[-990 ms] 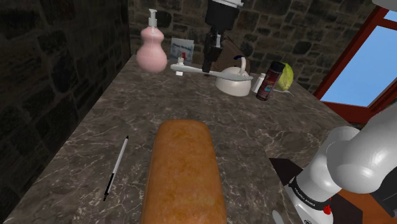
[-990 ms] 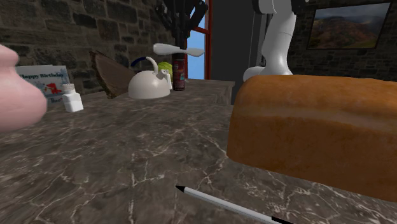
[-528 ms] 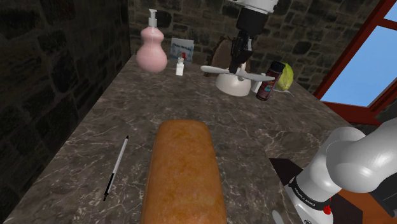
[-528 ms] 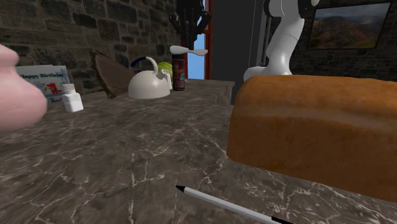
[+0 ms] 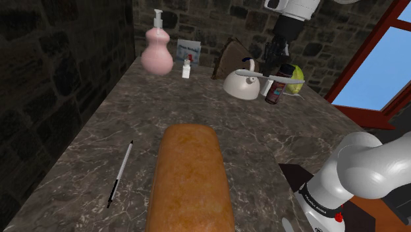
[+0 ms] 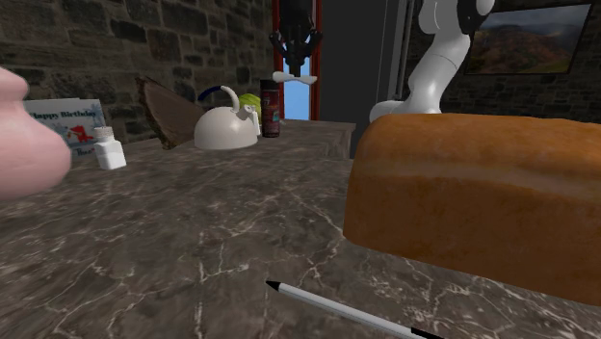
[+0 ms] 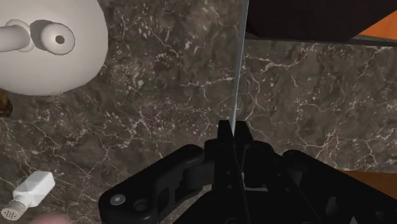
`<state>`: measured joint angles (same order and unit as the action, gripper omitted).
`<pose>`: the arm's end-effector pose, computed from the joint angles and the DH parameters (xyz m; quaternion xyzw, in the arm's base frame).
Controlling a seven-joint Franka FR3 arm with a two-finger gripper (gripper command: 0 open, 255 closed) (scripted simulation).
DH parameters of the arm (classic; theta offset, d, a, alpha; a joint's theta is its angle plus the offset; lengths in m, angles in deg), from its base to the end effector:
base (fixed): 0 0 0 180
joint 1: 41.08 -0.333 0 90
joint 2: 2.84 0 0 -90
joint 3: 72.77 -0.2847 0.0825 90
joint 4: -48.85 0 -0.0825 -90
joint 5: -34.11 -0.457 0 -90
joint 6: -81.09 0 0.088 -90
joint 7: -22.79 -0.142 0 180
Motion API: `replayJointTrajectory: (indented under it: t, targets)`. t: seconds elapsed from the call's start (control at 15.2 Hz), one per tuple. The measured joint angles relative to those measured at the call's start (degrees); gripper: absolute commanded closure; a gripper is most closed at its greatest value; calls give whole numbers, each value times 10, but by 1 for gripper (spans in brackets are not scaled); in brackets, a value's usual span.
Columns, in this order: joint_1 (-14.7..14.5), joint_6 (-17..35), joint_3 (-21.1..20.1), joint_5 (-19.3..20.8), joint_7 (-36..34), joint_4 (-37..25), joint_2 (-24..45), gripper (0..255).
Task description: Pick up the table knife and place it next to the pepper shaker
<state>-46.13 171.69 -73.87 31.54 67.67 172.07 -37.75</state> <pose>0.4493 0.0558 0.5713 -0.9028 -0.4293 -0.0244 0.0093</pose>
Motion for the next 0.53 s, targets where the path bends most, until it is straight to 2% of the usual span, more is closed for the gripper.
replayJointTrajectory:
  t: [0.53]
  targets:
    - [32,-31,85,53,99,47,-77,255]
